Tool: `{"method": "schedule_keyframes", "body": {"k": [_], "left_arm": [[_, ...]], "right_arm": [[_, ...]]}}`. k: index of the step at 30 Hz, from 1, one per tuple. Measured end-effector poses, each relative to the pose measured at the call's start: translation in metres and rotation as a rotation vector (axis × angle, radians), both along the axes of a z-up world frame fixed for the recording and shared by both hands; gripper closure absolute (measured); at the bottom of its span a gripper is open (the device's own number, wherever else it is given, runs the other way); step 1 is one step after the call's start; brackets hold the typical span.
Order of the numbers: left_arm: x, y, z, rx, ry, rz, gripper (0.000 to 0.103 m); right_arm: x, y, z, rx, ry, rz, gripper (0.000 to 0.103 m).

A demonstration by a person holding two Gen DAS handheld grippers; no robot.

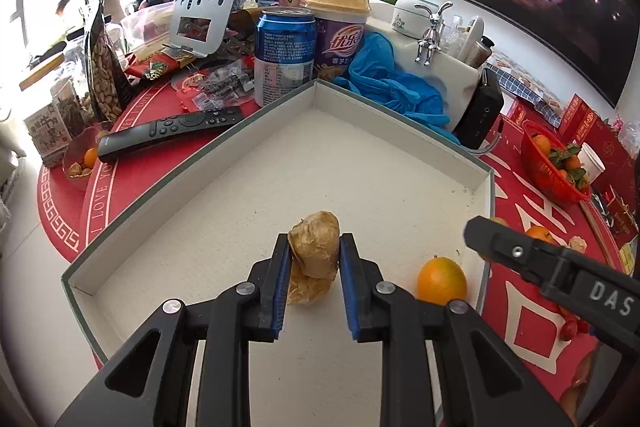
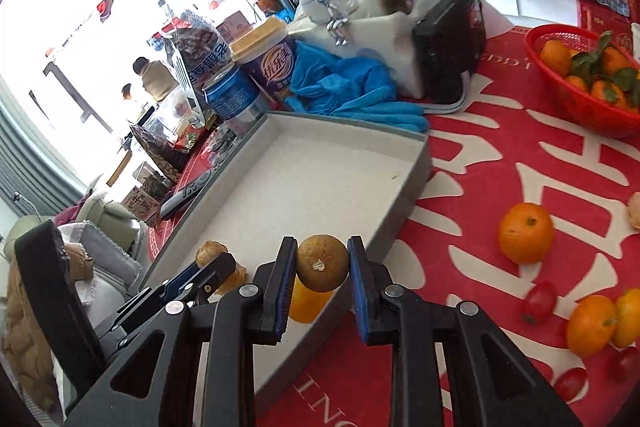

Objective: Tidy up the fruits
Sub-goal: 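Carry both fruits into the white tray while opening both tools to release them, then move both tools back over the table toward the remaining fruits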

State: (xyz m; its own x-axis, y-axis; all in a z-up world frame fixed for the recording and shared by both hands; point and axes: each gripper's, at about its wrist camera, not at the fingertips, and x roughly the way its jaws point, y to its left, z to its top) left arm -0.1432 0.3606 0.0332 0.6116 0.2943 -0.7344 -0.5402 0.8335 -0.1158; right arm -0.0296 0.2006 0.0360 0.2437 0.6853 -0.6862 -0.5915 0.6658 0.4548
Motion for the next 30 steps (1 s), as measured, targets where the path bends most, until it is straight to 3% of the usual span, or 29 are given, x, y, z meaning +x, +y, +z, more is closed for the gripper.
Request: {"method": "schedule_keyframes", "body": {"k": [3,8,13,15,17,18,19,20,21,22,26,30], "left_arm": [[0.001,0.0,-0.001,0.01,0.016,-0.001,0.077],[-0.001,-0.001,-0.002,0.036,0.032,-0.006,0.077],[-0.003,0.002,-0.002,0.025,0.028,-0.006,0.076],[-0.003,0.001,-0.001,0.031,0.029,0.005,0.072],[-0.002,0.001,-0.002,0.027,0.034,0.011,0.049],[-0.002,0.001,-0.002,0.025,0.035,0.011,0.043],[-0.003,0.0,0.0,0.025,0.024,0.01,0.034],[-0.004,-0.001,0.002,0.031,0.013,0.011,0.026],[-0.005,-0.003,0.005,0.048,0.002,0.016,0.023],[-0.006,-0.005,0.007,0.071,-0.005,0.021,0.023],[-0.009,-0.015,0.016,0.091,-0.049,-0.008,0.022],[-0.011,-0.036,0.025,0.086,-0.117,-0.1,0.022]], "right_arm": [[0.002,0.014,-0.012,-0.021,0.024,0.011,0.076],[-0.005,0.021,-0.009,-0.096,-0.043,0.01,0.076],[-0.01,0.025,-0.006,-0.128,-0.033,0.015,0.076],[-0.008,0.029,-0.007,-0.129,-0.028,0.013,0.076],[-0.004,0.032,-0.007,-0.108,0.002,0.014,0.076],[-0.003,0.031,-0.006,-0.094,0.014,0.017,0.074],[-0.002,0.03,-0.004,-0.082,0.019,0.021,0.068],[-0.002,0.029,-0.001,-0.067,0.017,0.024,0.034],[-0.003,0.026,0.005,-0.014,0.012,0.043,0.009],[-0.005,0.024,0.011,0.005,0.001,0.041,0.0],[-0.015,0.004,0.036,-0.002,-0.105,-0.015,0.0],[-0.016,-0.032,0.047,-0.005,-0.126,-0.105,0.0]]}}
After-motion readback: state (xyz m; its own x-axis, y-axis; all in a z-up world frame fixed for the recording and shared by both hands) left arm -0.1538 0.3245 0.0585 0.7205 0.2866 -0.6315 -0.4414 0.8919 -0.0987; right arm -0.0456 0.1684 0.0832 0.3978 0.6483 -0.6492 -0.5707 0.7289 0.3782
